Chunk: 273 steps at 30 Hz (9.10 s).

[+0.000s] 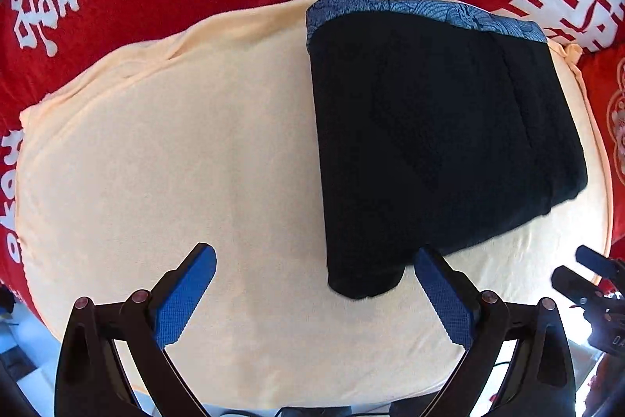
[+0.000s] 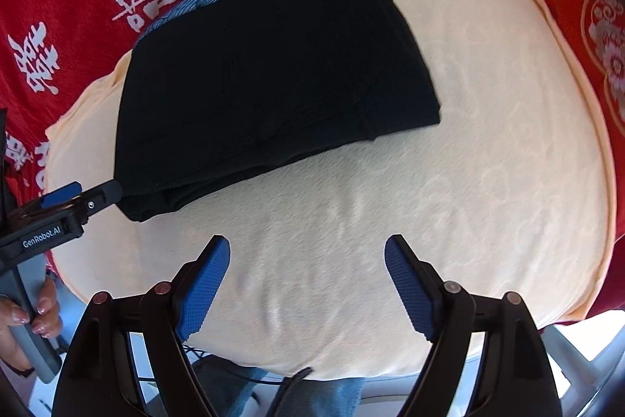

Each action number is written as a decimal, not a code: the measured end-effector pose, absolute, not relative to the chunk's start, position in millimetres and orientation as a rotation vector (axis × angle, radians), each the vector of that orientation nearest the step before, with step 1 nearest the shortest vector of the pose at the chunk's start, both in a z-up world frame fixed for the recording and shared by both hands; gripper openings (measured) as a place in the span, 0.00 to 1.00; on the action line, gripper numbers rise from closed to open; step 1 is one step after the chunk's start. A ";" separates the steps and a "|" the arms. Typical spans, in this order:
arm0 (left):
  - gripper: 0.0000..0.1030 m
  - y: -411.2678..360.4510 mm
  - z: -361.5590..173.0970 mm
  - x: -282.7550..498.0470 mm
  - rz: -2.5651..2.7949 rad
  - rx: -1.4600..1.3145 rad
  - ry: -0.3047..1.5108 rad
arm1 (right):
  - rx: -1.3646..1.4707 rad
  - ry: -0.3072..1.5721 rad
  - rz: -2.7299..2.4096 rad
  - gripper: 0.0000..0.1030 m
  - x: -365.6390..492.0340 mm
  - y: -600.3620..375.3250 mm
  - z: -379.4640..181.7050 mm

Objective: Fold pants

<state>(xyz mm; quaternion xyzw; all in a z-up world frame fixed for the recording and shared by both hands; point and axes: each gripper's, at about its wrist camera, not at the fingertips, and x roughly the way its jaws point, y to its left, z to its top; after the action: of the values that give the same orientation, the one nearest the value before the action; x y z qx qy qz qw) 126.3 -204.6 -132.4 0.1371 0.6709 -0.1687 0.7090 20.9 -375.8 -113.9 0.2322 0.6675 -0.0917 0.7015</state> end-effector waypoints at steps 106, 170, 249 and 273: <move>0.99 -192.8 -173.8 224.1 -0.543 0.023 1.595 | 0.796 1.386 0.144 1.00 73.3 -520.6 -168.0; 1.00 -120.2 -123.8 68.0 -0.546 0.190 1.445 | 0.776 1.415 -0.135 0.79 -70.8 -423.7 -141.1; 1.00 -118.5 50.4 -64.9 -0.321 0.333 1.281 | 0.330 1.431 -0.192 0.92 -121.6 -298.4 58.9; 1.00 -119.8 52.1 -60.5 -0.319 0.339 1.268 | 0.297 1.445 -0.173 0.92 -110.3 -294.3 56.1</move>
<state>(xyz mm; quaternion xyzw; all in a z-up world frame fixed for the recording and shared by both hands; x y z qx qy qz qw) -60.5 -119.8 52.1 0.1568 0.5871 -0.1475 0.7804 -110.3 -294.3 56.1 0.1351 0.6581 -0.0788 0.7366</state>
